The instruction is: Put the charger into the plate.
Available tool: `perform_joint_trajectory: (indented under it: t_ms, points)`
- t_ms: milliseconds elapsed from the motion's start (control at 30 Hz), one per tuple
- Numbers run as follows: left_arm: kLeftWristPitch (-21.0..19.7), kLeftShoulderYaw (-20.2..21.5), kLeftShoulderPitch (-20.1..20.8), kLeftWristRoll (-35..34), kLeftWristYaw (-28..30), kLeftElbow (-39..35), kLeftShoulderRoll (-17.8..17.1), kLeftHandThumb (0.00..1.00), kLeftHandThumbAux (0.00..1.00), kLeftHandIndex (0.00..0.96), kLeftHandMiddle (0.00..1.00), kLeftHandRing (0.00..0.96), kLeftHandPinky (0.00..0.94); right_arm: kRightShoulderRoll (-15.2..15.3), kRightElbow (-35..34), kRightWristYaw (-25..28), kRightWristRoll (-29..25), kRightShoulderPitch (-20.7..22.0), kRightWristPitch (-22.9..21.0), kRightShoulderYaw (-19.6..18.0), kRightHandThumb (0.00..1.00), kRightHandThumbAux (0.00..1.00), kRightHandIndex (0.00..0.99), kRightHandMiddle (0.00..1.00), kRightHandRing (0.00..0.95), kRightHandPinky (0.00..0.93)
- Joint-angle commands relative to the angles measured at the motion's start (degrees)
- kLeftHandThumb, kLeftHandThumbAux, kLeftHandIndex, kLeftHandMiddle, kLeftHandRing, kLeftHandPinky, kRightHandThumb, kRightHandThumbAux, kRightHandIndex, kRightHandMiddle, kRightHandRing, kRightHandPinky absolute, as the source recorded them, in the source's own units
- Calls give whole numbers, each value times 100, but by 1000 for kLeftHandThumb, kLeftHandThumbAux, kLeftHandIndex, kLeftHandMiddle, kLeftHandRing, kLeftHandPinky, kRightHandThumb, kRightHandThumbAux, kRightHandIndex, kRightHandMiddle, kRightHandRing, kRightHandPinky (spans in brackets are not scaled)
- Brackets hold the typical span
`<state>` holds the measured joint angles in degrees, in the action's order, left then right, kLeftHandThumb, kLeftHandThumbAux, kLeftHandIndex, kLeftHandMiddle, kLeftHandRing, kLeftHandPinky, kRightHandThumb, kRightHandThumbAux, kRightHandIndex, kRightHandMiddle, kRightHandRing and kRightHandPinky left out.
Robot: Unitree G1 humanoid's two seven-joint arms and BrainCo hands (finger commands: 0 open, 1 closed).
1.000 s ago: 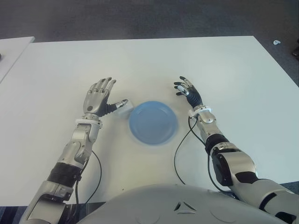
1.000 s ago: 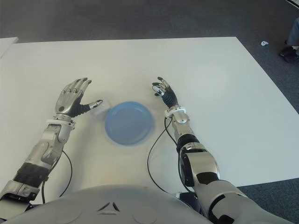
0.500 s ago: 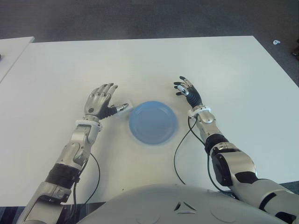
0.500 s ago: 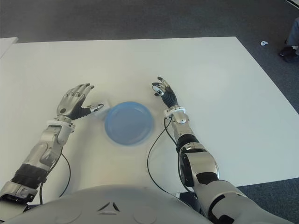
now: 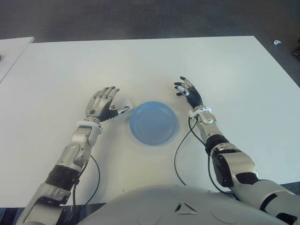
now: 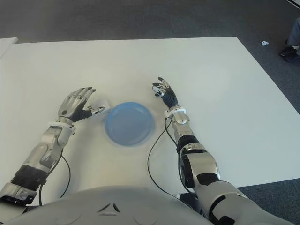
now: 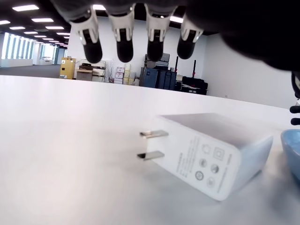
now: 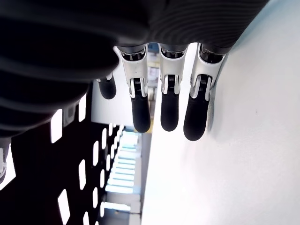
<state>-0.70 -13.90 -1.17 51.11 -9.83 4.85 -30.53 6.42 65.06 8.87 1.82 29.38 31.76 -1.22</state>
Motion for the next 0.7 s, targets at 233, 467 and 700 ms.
perform_joint_trajectory:
  t_ms: [233,467,700]
  points:
    - [93,-71,-93,-50,70,62,-89,307,139,0,0,0,0,-80,341,29,122,-416,-418,84,0,419,24,259,230,136]
    - [180,-97,-93,-67,38,145,-94,310,141,0,0,0,0,-79,338,16,129,-413,-408,89,0,414,24,260,231,135]
    - [440,-145,50,-143,-116,587,-97,319,151,0,0,0,0,-81,338,33,112,-411,-399,79,0,410,25,259,232,139]
